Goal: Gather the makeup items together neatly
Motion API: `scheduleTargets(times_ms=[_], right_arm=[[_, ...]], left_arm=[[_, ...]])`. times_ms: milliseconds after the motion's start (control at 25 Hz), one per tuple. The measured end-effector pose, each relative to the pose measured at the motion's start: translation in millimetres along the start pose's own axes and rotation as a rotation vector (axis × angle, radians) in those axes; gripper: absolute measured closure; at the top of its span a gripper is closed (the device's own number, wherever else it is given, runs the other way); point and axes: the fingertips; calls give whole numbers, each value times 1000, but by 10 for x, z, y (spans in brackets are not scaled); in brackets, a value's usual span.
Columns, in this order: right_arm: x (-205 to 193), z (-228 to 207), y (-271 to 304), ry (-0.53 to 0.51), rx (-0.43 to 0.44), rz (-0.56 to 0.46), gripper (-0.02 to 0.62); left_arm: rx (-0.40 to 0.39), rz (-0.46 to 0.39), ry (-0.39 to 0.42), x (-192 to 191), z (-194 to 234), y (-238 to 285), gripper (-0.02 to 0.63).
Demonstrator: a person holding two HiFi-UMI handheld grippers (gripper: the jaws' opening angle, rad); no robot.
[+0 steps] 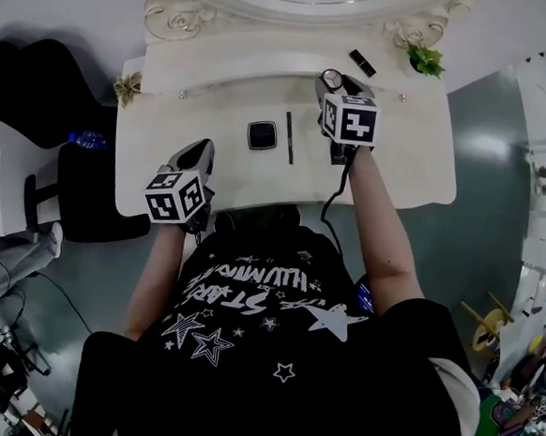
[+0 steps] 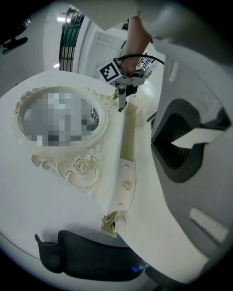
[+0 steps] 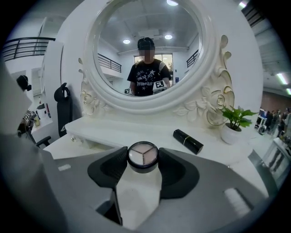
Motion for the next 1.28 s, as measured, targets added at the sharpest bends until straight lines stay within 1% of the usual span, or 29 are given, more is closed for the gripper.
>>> scheduleTargets(times_ms=[240,640,960,1280], right_arm=[[-364,121,-71,-21,-21,41,348],[-902,211,-147,38,-37,105,349],[-1208,315,-53,61,-27,153,349],[-1370,393,106,42,-16,196,348]], left_arm=[[-42,36,33,-99,-87,43,604],[-100,74,73,-182,-202,87,604],[-114,93,94,-210,-171,92,604],[-110,113,98,-242,-90,76,604]])
Point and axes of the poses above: the fingertips, and each gripper's own axes: y forward along the fingers, z to its left, x out of its top, and after that the axes turned 11 degrees about z, right-handed
